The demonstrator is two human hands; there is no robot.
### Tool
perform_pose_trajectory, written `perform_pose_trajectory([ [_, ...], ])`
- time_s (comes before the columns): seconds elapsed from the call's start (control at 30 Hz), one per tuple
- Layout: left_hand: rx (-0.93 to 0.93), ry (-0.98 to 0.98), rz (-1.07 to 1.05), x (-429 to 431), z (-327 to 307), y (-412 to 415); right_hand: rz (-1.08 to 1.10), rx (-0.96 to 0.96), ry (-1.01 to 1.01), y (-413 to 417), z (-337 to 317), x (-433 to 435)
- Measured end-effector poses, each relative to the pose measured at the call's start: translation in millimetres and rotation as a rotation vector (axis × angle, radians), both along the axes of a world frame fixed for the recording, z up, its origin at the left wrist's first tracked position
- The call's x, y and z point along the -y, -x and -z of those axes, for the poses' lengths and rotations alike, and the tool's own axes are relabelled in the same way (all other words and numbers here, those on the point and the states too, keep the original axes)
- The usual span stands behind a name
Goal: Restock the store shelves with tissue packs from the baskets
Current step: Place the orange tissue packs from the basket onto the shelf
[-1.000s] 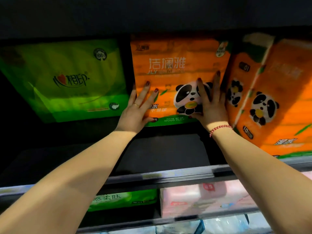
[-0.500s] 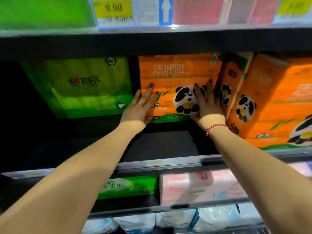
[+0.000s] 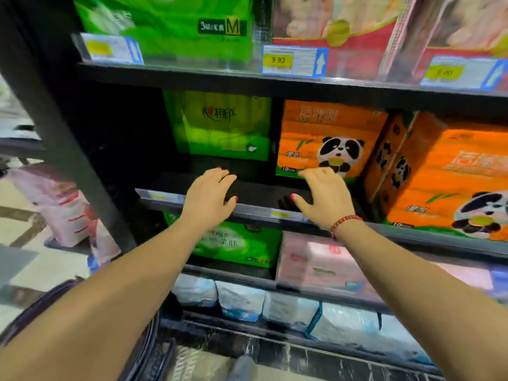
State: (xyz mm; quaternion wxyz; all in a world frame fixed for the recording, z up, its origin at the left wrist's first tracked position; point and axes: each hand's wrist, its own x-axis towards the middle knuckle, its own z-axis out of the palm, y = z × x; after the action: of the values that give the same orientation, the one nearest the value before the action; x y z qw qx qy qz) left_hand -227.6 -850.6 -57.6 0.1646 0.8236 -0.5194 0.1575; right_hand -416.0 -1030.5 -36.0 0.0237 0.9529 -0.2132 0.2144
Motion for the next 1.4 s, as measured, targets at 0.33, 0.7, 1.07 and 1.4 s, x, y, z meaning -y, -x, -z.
perform_pose_trajectory([
  [0.33, -0.168, -0.093, -0.314, -210, 45, 2, -0.359, -0.139, -0.05, -71, 49, -148],
  [0.7, -0.346, -0.197, -0.684, -386, 101, -56, -0.615, -0.341, -0.051, -216, 101, -295],
  [1.07, -0.596, -0.17, -0.901, -487, 173, -110, -0.771, -0.602, -0.106, -332, 174, -391],
  [1.4, -0.978, 0.028, -1.304, -491, 312, -143, -0.788, -0.768, -0.385, -444, 311, -417],
])
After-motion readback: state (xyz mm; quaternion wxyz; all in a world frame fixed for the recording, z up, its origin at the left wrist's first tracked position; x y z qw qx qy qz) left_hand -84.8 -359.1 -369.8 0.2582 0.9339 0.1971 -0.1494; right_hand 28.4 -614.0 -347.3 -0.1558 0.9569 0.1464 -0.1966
